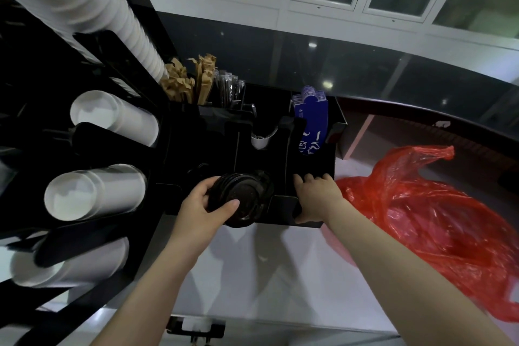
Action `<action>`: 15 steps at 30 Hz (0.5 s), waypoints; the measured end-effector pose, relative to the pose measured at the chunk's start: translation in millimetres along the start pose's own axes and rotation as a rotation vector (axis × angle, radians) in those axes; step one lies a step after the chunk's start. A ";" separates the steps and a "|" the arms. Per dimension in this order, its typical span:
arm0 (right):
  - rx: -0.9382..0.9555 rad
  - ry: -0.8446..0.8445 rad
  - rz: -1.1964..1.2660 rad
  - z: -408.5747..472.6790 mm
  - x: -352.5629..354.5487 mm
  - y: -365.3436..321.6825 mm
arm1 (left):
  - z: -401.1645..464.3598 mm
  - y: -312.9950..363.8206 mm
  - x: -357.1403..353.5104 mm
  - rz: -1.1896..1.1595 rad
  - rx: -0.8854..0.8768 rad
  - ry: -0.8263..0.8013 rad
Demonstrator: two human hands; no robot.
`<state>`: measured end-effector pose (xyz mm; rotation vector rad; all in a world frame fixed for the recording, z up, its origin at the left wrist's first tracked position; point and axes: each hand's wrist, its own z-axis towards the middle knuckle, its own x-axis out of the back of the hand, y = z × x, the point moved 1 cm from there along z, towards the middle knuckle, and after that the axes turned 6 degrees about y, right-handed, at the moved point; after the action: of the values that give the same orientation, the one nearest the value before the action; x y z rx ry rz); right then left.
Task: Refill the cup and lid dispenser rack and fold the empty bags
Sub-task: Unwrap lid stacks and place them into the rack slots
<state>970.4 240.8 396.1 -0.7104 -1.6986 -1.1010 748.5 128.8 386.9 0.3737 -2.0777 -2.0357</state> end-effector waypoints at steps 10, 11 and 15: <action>-0.029 0.046 0.060 -7.8 4.1 -2.6 | 2.9 -1.0 -0.1 0.022 -0.003 -0.019; -0.043 0.078 0.069 -11.7 3.1 -3.4 | 3.2 -0.6 -0.1 0.021 -0.005 -0.019; 0.053 0.148 -0.028 -35.1 -8.4 -2.1 | 3.5 -1.3 -0.2 0.021 0.002 -0.017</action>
<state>985.9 208.4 392.4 -0.5598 -1.6097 -1.0967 747.6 132.2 385.5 0.3351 -2.0852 -2.0319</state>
